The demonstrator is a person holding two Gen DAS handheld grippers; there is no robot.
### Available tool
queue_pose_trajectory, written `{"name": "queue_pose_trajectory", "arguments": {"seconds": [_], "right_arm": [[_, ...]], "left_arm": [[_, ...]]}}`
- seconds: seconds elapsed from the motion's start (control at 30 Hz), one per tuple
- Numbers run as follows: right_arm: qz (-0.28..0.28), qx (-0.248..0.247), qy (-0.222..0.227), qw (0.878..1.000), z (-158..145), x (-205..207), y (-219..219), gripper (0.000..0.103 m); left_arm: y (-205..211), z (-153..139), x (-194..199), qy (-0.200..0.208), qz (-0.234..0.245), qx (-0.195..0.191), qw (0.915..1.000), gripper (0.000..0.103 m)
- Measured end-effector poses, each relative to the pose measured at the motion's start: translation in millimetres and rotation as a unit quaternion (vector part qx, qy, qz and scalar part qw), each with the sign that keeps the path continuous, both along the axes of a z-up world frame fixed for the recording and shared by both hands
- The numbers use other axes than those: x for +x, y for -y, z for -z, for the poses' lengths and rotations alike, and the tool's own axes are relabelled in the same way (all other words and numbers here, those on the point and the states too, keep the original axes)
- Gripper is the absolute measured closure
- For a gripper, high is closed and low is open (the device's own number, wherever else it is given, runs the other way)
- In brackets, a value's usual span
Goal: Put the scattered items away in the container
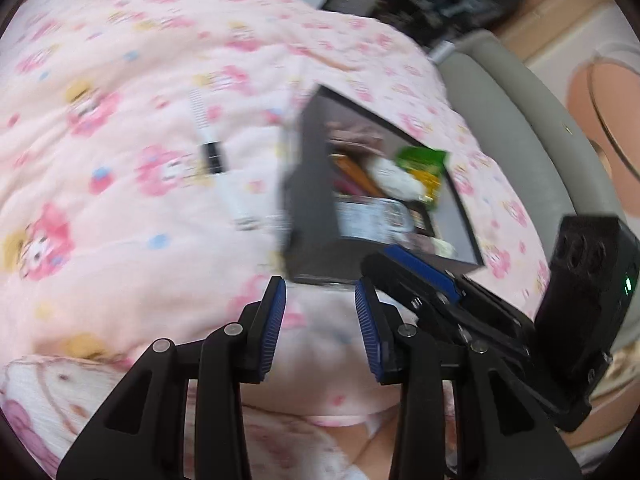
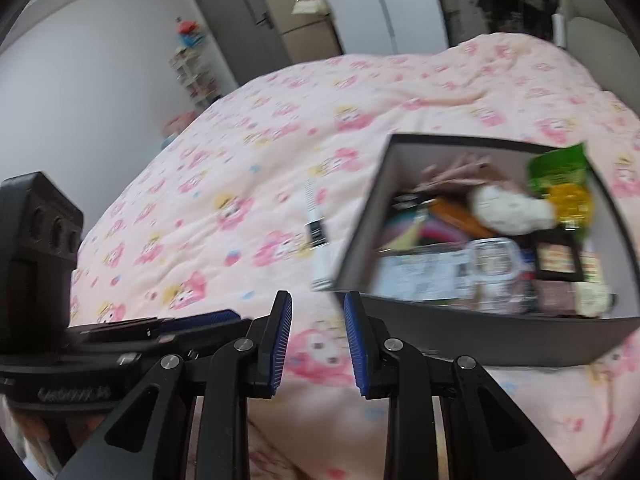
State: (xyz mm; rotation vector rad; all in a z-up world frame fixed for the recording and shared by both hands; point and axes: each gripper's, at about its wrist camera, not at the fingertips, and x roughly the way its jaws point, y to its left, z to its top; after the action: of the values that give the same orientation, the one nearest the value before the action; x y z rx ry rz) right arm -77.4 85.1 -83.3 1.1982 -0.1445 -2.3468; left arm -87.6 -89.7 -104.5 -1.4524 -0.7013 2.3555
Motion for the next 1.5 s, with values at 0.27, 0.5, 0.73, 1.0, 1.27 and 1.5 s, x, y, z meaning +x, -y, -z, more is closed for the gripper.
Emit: {"name": "queue_pose_trajectory", "arguments": {"seconds": [0.27, 0.5, 0.73, 1.0, 1.27, 1.5], "right_arm": [[-0.033, 0.024, 0.052, 0.998, 22.7, -55.9, 62.5, 0.079], [-0.041, 0.083, 0.094, 0.991, 64.2, -101.9, 114.8, 0.081], [0.034, 0.189, 0.108, 0.975, 107.0, -136.5, 121.0, 0.073], [0.007, 0.177, 0.13, 0.976, 120.6, -138.0, 111.2, 0.076], [-0.007, 0.062, 0.126, 0.99, 80.8, -98.3, 82.2, 0.092], [-0.033, -0.007, 0.129, 0.991, 51.2, -33.6, 39.5, 0.092]], "left_arm": [[62.0, 21.1, -41.3, 0.051, -0.081, -0.021, 0.9952, 0.065], [102.0, 51.1, -53.7, 0.059, -0.151, 0.029, 0.9864, 0.057], [97.7, 58.4, -63.8, 0.066, -0.143, 0.001, 0.9875, 0.055], [104.0, 53.4, -59.7, 0.054, -0.147, 0.021, 0.9874, 0.052], [105.2, 48.6, -52.3, 0.044, -0.161, 0.036, 0.9854, 0.052], [91.3, 52.3, -53.0, 0.06, -0.138, 0.026, 0.9882, 0.052]]}}
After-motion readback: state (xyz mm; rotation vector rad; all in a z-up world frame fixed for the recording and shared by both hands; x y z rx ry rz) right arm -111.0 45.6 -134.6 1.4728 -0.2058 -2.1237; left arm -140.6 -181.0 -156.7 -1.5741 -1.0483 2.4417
